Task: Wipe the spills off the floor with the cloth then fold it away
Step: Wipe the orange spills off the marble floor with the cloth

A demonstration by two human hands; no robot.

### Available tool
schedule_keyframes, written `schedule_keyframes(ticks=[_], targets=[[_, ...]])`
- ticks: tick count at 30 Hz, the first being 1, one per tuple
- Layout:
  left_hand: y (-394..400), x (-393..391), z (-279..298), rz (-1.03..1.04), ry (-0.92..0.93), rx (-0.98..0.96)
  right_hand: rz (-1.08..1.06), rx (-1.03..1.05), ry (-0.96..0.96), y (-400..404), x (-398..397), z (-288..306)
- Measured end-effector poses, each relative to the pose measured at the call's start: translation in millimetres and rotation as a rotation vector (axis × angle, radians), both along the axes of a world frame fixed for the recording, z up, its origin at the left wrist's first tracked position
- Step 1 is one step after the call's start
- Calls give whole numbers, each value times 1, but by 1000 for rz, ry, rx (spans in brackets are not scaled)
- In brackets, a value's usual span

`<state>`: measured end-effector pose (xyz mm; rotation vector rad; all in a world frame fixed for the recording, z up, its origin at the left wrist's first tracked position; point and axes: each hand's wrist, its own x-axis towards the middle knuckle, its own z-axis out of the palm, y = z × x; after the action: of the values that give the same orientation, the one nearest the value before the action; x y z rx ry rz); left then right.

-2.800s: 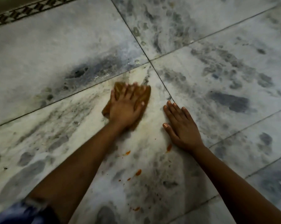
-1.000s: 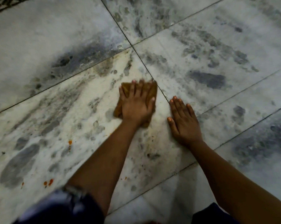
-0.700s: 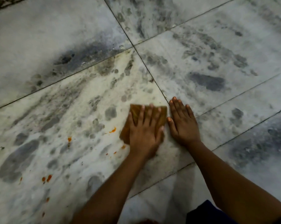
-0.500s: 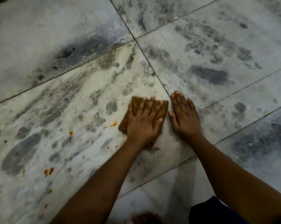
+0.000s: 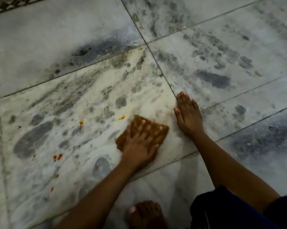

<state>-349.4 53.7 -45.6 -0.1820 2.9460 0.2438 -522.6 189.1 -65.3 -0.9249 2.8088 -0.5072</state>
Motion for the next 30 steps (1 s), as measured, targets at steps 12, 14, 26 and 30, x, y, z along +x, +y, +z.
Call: schedule_keyframes(ticks=[12, 14, 26, 30], targets=[[20, -21, 10, 283, -6, 13, 4, 50, 42, 4, 25, -3], [42, 24, 13, 222, -53, -2, 5, 61, 33, 3, 25, -4], [-66, -14, -6, 416, 38, -66, -18, 42, 10, -3, 33, -4], [-7, 53, -3, 214, 45, 6, 124, 18, 23, -26, 47, 1]])
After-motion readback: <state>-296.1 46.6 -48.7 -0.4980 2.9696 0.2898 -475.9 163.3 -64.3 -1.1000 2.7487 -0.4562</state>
